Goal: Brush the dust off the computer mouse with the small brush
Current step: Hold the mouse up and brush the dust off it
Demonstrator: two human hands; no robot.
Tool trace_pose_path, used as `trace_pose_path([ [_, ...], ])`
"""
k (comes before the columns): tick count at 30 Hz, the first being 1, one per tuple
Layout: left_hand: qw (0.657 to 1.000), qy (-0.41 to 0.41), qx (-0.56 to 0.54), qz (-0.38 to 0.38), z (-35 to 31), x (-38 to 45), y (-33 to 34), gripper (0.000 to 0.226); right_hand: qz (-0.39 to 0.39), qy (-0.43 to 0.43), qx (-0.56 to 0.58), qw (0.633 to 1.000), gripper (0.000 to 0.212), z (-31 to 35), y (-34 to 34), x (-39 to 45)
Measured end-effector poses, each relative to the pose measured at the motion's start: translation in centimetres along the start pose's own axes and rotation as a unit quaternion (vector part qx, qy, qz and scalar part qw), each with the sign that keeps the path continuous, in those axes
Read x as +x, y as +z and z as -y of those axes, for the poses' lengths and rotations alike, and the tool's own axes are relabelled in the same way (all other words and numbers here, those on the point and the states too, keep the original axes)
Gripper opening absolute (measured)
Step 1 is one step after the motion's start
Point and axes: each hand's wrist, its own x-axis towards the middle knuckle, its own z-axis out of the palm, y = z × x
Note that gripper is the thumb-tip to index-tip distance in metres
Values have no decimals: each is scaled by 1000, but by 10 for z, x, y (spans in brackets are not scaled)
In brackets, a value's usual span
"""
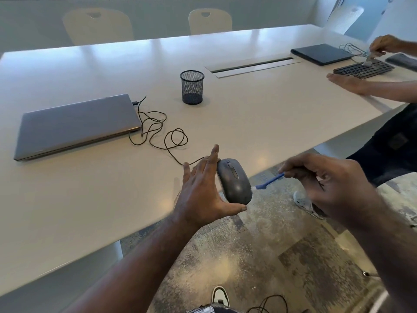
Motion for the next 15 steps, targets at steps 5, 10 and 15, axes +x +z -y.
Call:
trace_pose_path([
  [5, 1000, -2, -11, -8, -4, 1, 1, 144, -7, -13, 0, 1000, 14, 5, 3, -1],
  [10, 1000, -6, -7, -7, -3, 1, -2, 144, -11, 6, -5, 1000, 18, -1, 2, 0],
  [15, 1000, -1, -18, -1, -8, 0, 1, 143, -46, 11, 2, 999, 15, 1, 11, 2],
])
